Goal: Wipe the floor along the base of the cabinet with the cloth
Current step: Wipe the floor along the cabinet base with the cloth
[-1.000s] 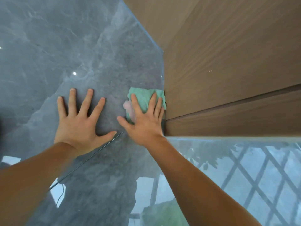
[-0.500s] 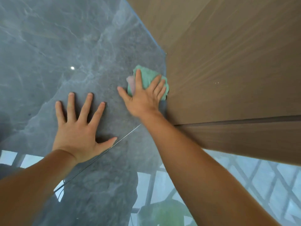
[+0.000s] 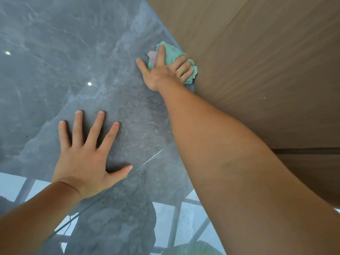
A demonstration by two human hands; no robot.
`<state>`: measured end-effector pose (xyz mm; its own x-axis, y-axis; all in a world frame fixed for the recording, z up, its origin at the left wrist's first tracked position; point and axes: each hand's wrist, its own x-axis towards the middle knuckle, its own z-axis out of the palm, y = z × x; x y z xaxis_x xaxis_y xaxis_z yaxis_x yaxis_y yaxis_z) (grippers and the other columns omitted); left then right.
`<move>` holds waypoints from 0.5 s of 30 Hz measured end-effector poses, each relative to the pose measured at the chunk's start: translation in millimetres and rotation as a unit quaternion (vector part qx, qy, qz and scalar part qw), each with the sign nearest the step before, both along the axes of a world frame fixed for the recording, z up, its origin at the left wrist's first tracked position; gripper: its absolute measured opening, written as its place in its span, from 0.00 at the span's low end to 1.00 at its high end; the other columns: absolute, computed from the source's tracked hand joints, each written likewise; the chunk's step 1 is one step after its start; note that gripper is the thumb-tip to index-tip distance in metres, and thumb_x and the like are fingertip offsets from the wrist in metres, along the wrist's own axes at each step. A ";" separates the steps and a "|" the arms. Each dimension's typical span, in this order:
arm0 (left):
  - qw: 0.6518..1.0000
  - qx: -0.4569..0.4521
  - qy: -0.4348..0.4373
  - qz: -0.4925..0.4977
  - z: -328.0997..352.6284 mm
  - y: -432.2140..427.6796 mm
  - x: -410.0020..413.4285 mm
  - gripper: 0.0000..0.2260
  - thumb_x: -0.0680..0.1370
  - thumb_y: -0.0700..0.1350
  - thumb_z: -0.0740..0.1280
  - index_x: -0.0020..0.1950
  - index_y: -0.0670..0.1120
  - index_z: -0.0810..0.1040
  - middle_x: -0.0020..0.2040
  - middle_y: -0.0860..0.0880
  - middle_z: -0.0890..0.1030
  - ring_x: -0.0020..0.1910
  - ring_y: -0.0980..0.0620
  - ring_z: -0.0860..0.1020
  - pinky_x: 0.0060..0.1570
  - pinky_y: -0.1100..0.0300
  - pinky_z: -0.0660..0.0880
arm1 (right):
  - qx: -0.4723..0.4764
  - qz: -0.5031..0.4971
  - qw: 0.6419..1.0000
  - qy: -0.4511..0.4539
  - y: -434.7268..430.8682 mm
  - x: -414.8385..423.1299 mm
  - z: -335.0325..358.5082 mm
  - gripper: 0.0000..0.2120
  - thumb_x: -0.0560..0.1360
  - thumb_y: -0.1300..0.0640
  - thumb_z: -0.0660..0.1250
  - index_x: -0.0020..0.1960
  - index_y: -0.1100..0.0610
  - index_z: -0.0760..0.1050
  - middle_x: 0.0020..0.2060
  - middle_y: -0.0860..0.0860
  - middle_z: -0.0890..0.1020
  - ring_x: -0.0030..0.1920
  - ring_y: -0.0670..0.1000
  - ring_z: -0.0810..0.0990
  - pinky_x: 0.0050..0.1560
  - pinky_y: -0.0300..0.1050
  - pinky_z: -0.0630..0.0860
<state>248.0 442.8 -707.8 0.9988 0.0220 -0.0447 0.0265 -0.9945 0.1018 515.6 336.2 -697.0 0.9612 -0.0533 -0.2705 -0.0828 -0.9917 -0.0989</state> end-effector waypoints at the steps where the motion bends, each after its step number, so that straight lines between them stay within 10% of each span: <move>1: 1.000 0.001 0.004 0.001 1.6 -0.4 0.2 0.49 0.66 0.76 0.59 0.79 0.47 0.65 0.80 0.38 0.62 0.77 0.23 0.54 0.72 0.25 0.48 | -0.004 -0.003 1.000 0.006 1.3 -0.1 0.8 0.43 0.68 0.23 0.47 0.77 0.40 0.42 0.76 0.69 0.42 0.75 0.70 0.38 0.69 0.68 0.30; 15: 1.000 -0.006 0.015 0.018 -1.6 -0.1 -0.5 0.48 0.67 0.79 0.51 0.80 0.52 0.58 0.82 0.41 0.57 0.78 0.26 0.50 0.74 0.27 0.44 | -0.008 -0.086 0.996 0.006 -2.9 -82.6 9.7 0.45 0.72 0.26 0.47 0.79 0.52 0.44 0.77 0.67 0.46 0.75 0.70 0.43 0.73 0.67 0.36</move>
<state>247.5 442.7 -709.4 0.9954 0.0579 -0.0760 0.0663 -0.9914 0.1130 433.0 333.2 -687.3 0.9341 -0.2211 -0.2801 -0.2525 -0.9642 -0.0808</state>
